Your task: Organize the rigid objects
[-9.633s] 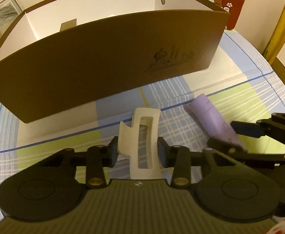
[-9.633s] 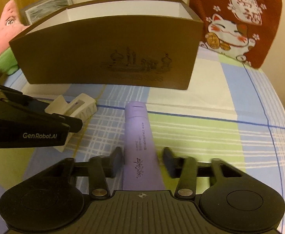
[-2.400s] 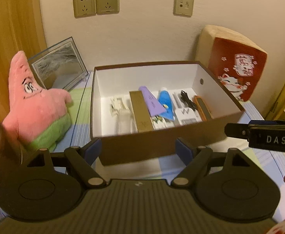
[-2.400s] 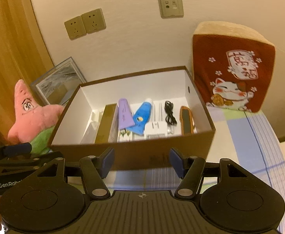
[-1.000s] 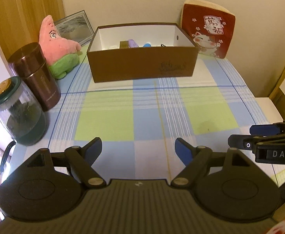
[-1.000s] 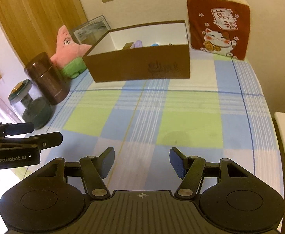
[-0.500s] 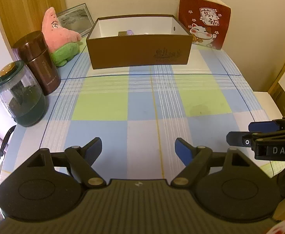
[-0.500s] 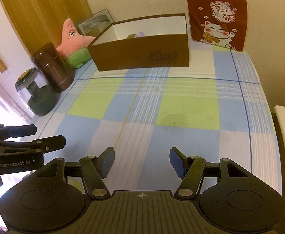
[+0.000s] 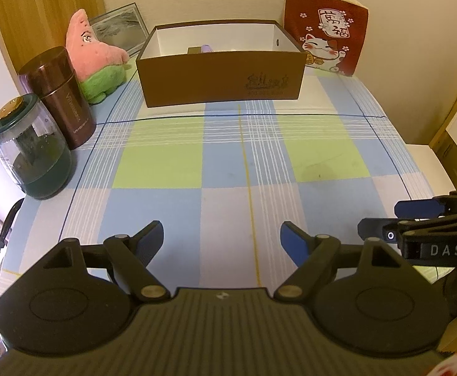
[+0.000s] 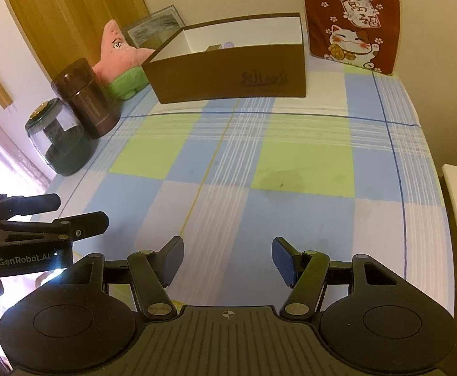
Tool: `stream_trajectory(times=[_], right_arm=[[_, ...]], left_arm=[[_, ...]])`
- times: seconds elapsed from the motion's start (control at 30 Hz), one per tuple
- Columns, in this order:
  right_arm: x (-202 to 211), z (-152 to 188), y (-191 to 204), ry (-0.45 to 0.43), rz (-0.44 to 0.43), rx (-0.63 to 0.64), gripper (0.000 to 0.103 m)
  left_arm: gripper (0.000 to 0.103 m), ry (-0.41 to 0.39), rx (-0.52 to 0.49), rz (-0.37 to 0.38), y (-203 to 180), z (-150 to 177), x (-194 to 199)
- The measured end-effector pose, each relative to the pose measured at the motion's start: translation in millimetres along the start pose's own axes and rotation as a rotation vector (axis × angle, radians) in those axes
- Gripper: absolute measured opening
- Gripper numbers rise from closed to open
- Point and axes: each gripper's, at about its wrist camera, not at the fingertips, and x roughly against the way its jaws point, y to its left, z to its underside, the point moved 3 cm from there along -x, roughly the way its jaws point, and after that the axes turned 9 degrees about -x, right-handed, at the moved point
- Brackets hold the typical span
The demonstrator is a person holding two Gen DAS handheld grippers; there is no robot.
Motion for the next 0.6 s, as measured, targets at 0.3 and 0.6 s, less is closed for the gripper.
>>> stream_trajectory(times=[0.3, 0.6], right_arm=[[-1.8, -1.3, -2.2, 0.004, 0.002, -0.007, 0.06], [-3.3, -2.3, -2.5, 0.006, 0.002, -0.006, 0.06]], left_arm=[[0.079, 0.002, -0.011, 0.007, 0.5, -1.6, -2.5], [0.079, 0.002, -0.015, 0.007, -1.5, -3.3, -4.9]])
